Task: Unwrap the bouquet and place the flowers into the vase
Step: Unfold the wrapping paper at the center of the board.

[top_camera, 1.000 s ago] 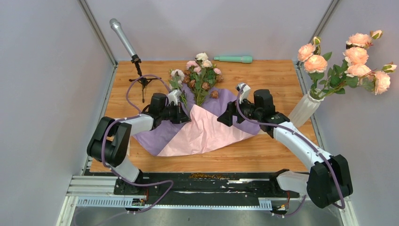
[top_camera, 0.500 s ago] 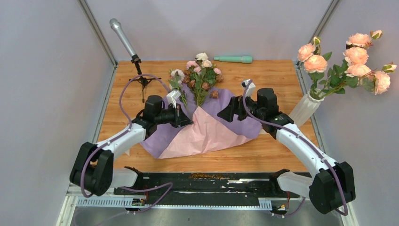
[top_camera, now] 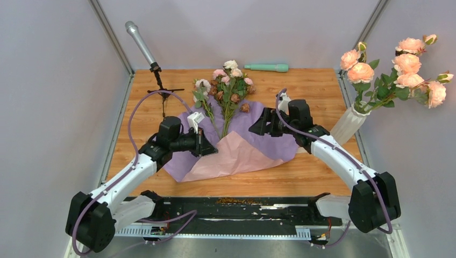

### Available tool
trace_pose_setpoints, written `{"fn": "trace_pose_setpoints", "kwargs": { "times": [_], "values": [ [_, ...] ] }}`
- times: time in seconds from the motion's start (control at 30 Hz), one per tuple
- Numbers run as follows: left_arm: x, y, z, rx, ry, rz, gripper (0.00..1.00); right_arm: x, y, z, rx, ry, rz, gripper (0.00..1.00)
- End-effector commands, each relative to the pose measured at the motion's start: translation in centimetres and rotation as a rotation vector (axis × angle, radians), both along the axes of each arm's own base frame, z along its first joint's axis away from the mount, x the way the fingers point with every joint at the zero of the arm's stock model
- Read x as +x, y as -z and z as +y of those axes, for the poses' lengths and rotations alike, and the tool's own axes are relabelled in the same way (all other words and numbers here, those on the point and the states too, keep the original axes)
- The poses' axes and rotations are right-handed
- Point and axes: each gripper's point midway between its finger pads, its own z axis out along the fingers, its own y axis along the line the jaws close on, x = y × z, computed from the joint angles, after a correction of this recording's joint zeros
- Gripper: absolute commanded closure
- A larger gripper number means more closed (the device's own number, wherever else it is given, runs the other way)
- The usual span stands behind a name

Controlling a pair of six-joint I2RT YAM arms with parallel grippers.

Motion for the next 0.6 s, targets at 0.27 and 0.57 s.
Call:
{"fn": "trace_pose_setpoints", "kwargs": {
  "times": [0.27, 0.57],
  "values": [
    [-4.7, -4.3, -0.8, -0.108, 0.197, 0.001, 0.9, -7.0, 5.4, -0.6, -0.025, -0.061, 0.249, 0.27],
    [-0.9, -13.4, -0.1, -0.166, -0.028, -0.237, 0.12, -12.5, 7.4, -1.9, -0.104, -0.097, 0.371, 0.27]
  ]
}}
